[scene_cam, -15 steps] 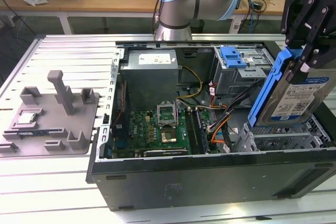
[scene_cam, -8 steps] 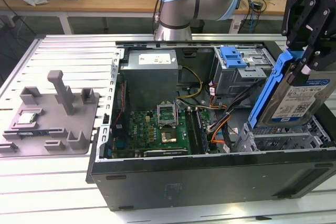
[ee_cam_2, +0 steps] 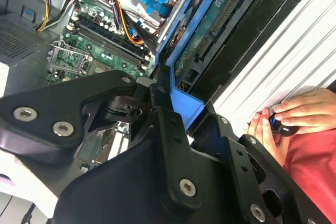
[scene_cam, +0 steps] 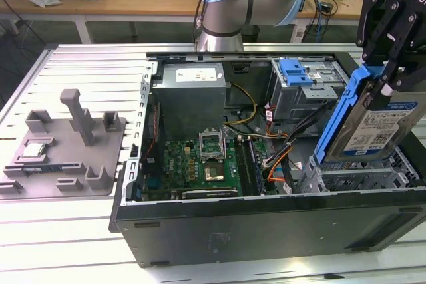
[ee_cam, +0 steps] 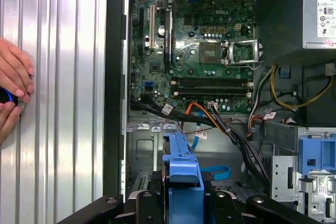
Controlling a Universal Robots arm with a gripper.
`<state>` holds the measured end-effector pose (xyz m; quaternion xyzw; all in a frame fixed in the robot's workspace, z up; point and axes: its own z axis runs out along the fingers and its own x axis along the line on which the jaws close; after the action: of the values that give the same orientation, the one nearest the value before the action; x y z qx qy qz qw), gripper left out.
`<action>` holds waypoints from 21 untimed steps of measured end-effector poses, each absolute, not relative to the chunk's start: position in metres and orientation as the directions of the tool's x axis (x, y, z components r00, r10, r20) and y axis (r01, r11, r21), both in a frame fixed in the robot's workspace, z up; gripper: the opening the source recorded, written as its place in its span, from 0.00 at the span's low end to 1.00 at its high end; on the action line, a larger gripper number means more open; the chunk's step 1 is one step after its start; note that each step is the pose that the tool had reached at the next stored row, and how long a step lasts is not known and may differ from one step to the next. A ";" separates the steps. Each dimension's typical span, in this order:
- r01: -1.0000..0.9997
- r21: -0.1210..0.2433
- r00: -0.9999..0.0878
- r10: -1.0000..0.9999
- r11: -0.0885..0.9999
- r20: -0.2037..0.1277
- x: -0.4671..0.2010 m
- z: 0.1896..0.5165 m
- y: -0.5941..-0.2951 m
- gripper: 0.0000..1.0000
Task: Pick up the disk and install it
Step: 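Insert the disk into the insertion slot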
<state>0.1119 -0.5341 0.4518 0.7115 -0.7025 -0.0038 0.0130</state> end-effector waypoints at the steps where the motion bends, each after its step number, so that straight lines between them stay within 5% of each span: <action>1: -1.000 0.024 0.011 -1.000 -0.011 0.013 0.112 0.452 -0.534 0.37; 21: -1.000 0.024 -0.011 -1.000 0.011 0.011 0.113 0.446 -0.539 0.37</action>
<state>0.1132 -0.5387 0.4458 0.7030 -0.7111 -0.0047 0.0122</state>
